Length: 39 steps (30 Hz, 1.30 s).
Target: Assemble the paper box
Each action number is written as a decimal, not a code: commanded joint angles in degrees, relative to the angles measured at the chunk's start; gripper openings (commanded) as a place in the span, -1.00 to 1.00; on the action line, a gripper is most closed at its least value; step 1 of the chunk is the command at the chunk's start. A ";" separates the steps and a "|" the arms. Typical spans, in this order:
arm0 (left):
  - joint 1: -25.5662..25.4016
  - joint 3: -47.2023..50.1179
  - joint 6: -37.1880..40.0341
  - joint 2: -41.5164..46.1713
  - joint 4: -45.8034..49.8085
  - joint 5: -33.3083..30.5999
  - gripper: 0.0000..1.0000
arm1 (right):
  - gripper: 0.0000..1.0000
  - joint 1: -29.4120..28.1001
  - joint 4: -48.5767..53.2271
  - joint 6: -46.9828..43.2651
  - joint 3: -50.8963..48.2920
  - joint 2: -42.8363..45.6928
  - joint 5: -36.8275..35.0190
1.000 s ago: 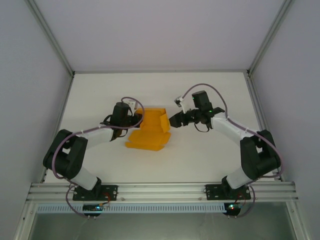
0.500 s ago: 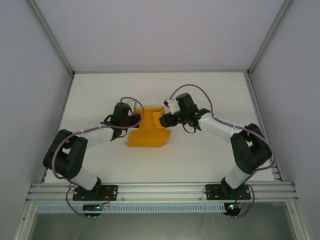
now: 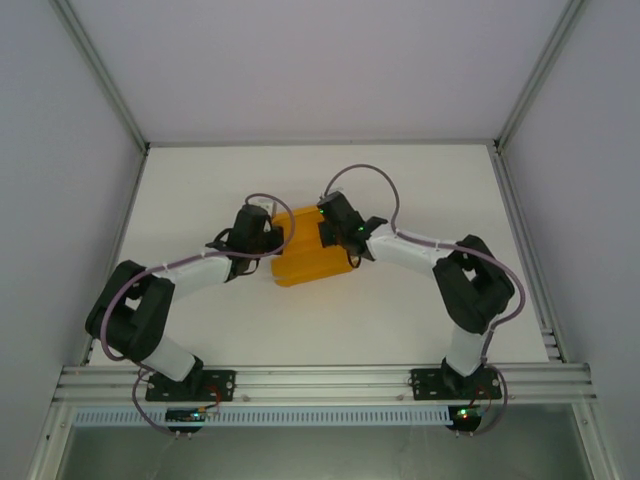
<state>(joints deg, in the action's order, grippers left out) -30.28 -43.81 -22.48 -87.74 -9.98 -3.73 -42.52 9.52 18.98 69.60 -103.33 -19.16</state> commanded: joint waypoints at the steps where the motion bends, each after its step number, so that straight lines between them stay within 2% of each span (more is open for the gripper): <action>1: -0.96 -2.23 -1.57 1.44 1.10 -0.09 -1.00 | -1.00 -1.11 10.33 6.78 5.56 -3.59 -15.38; 4: -1.35 -3.13 -2.25 0.76 2.01 -1.24 -1.00 | -0.95 -1.90 17.08 11.07 9.23 -6.22 -21.34; 8: -1.54 -3.89 -2.53 0.21 2.86 -1.63 -1.00 | -0.82 -1.87 14.60 10.20 8.97 -6.09 -21.02; 10: -1.75 -3.68 -2.51 0.29 2.77 -1.42 -1.00 | -0.71 -1.51 8.93 7.01 6.54 -4.69 -16.94; 13: -1.83 -3.31 -2.31 0.73 2.59 -1.14 -1.00 | -0.66 0.26 1.07 4.82 2.50 -2.23 -8.09; 15: -1.80 -3.01 -2.20 1.15 2.51 -1.06 -1.00 | -0.67 1.43 -2.20 4.16 0.54 -1.00 -3.68; 18: -2.02 -2.79 -2.06 1.61 2.42 -0.72 -1.00 | -0.78 1.90 -4.66 2.58 -0.60 -0.45 -2.64; 21: -2.24 -2.92 -2.26 1.79 2.83 -1.24 -1.00 | -1.00 1.58 -4.35 1.24 0.02 -1.20 -6.36; 26: -2.52 -3.44 -2.84 2.03 3.74 -1.88 -1.00 | -1.00 0.46 1.93 4.06 3.74 -3.80 -19.93; 30: -2.67 -3.71 -3.81 2.11 4.37 -2.64 -1.00 | -1.00 0.29 15.16 14.88 9.53 -7.72 -29.32; 33: -2.69 -4.15 -4.39 1.88 4.92 -3.05 -1.00 | -1.00 0.13 21.43 19.25 13.31 -10.13 -34.19; 36: -2.76 -4.42 -5.05 1.53 5.05 -3.20 -1.00 | -1.00 -1.01 20.96 19.26 14.24 -10.47 -36.34; 39: -2.68 -5.05 -5.38 1.00 5.79 -3.70 -1.00 | -1.00 -1.39 16.61 16.91 13.20 -9.65 -35.03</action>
<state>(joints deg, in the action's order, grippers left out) -33.17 -47.37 -26.92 -87.83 -8.95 -5.87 -46.35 24.10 33.89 82.78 -112.20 -44.05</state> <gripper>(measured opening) 0.100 0.074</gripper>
